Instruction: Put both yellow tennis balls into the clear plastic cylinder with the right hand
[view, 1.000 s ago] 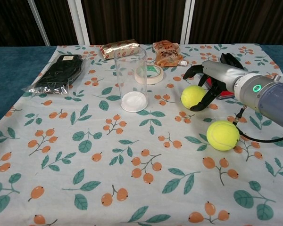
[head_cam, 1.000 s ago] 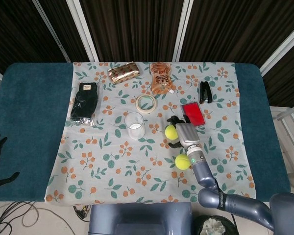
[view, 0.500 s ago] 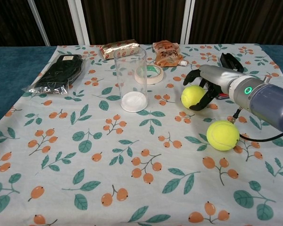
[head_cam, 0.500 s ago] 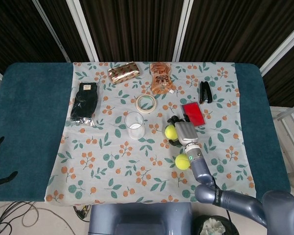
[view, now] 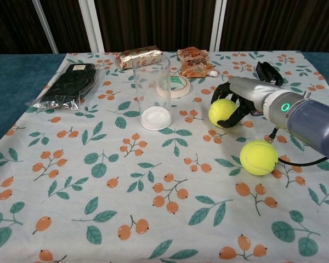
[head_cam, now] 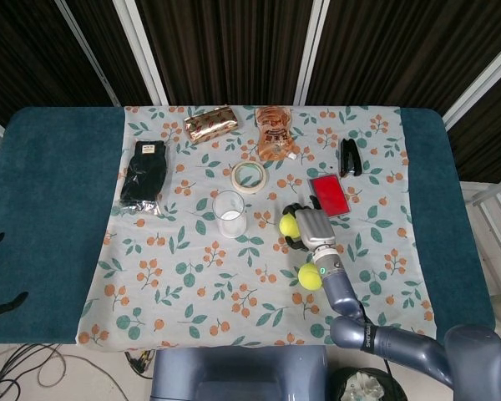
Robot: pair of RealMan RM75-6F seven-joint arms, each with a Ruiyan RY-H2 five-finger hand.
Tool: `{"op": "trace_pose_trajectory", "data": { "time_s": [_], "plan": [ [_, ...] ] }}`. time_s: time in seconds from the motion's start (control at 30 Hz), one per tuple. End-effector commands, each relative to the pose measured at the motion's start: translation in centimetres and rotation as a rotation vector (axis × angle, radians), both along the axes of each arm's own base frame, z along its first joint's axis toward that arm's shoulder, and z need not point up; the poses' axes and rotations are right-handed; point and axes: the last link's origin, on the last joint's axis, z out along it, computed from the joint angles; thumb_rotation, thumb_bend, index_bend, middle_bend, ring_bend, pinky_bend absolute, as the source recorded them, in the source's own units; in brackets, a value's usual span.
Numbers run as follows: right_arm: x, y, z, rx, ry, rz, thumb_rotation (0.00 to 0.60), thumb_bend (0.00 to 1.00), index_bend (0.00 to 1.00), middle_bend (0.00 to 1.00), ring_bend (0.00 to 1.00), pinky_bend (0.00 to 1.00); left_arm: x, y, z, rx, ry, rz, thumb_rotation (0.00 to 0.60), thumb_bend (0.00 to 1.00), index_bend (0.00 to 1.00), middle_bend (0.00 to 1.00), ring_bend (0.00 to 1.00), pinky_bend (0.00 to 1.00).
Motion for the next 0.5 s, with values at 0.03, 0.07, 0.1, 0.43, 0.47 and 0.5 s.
{"op": "trace_pose_trajectory", "data": {
  "time_s": [0.03, 0.07, 0.1, 0.43, 0.47, 0.5],
  "plan": [
    [0.2, -0.2, 0.5, -0.026, -0.006, 0.006, 0.6, 0.46, 0.38, 0.32, 0.5, 0.0, 0.0, 0.0, 0.1, 0.001, 0.0, 0.002, 0.6, 0.01, 0.08, 0.0, 0.0, 0.01],
    [0.4, -0.3, 0.7, -0.044, -0.007, 0.015, 0.6, 0.46, 0.38, 0.32, 0.5, 0.0, 0.0, 0.0, 0.1, 0.001, 0.0, 0.003, 0.6, 0.01, 0.08, 0.0, 0.0, 0.01],
    [0.5, -0.4, 0.9, -0.053, -0.007, 0.023, 0.6, 0.46, 0.38, 0.32, 0.5, 0.0, 0.0, 0.0, 0.1, 0.0, 0.0, 0.003, 0.6, 0.01, 0.08, 0.0, 0.0, 0.01],
    [3.1, -1.5, 4.6, -0.129, -0.065, 0.108, 0.6, 0.46, 0.38, 0.32, 0.5, 0.0, 0.0, -0.1, 0.0, -0.004, 0.001, 0.005, 0.6, 0.01, 0.08, 0.0, 0.0, 0.01],
    [3.4, -1.6, 5.1, -0.138, -0.071, 0.116, 0.6, 0.46, 0.38, 0.32, 0.5, 0.0, 0.0, -0.1, 0.0, -0.004, 0.001, 0.006, 0.6, 0.01, 0.08, 0.0, 0.0, 0.01],
    [3.7, -1.8, 5.6, -0.147, -0.076, 0.125, 0.6, 0.46, 0.38, 0.32, 0.5, 0.0, 0.0, -0.1, 0.0, -0.004, 0.001, 0.006, 0.6, 0.01, 0.08, 0.0, 0.0, 0.01]
  ]
}}
